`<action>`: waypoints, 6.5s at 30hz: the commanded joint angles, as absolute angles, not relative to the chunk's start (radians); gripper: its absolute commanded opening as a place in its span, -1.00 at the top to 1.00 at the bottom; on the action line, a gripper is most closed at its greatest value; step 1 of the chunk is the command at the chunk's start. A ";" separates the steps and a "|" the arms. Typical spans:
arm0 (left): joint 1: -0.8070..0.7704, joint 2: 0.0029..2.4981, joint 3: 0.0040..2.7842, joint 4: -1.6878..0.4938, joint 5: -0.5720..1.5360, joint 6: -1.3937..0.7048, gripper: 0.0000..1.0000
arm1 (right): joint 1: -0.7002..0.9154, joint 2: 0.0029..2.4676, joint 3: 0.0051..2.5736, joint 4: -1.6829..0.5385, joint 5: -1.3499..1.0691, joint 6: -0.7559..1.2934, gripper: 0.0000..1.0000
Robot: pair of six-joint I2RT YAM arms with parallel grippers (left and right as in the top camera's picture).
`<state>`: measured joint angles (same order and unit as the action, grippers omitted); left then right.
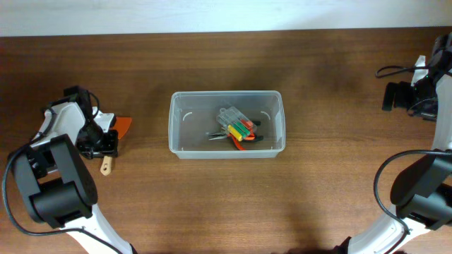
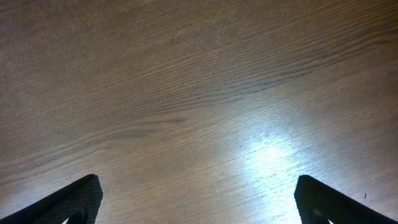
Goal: Pack container
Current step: 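Close the left gripper on the scraper handle, then lift the scraper and carry it right toward the container, then lower the orange scraper into the container and open the left gripper, then withdraw the left gripper left toward the orange socket rail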
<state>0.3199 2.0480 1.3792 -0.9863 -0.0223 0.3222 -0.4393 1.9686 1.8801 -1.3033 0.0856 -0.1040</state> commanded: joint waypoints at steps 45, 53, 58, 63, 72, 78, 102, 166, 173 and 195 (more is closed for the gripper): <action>0.316 2.066 1.518 -1.093 -0.022 0.326 0.74 | -0.445 1.971 1.877 -1.300 0.083 -0.096 -0.97; 0.265 2.066 1.765 -1.229 -0.022 0.326 0.84 | -0.445 1.970 1.877 -1.300 0.083 -0.096 -0.97; 0.185 2.066 1.932 -1.294 -0.021 0.327 0.92 | -0.445 1.971 1.877 -1.300 0.083 -0.096 -0.97; 0.070 2.066 2.068 -1.361 0.024 0.331 0.92 | -0.445 1.971 1.877 -1.300 0.083 -0.096 -0.98; -0.185 2.066 2.170 -1.432 0.079 0.426 0.91 | -0.445 1.970 1.877 -1.300 0.083 -0.096 -0.97; -0.346 2.066 2.170 -1.437 0.101 0.493 0.88 | -0.445 1.971 1.877 -1.300 0.083 -0.096 -0.97; -0.462 2.172 2.159 -1.399 0.085 0.626 0.72 | -0.445 1.970 1.877 -1.300 0.083 -0.096 -0.98; -0.462 2.325 2.157 -1.545 0.134 0.630 0.02 | -0.445 1.971 1.877 -1.300 0.083 -0.096 -0.97; -0.462 2.324 2.168 -1.518 0.108 0.629 0.02 | -0.445 1.970 1.877 -1.300 0.083 -0.096 -0.97; -0.275 2.313 2.779 -1.688 -0.364 -0.042 -0.15 | -0.445 1.971 1.877 -1.300 0.083 -0.096 -0.97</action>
<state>-0.3386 2.3173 2.7140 -1.6527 -0.2665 0.1463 -0.4393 1.9686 1.8801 -1.3033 0.0856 -0.1051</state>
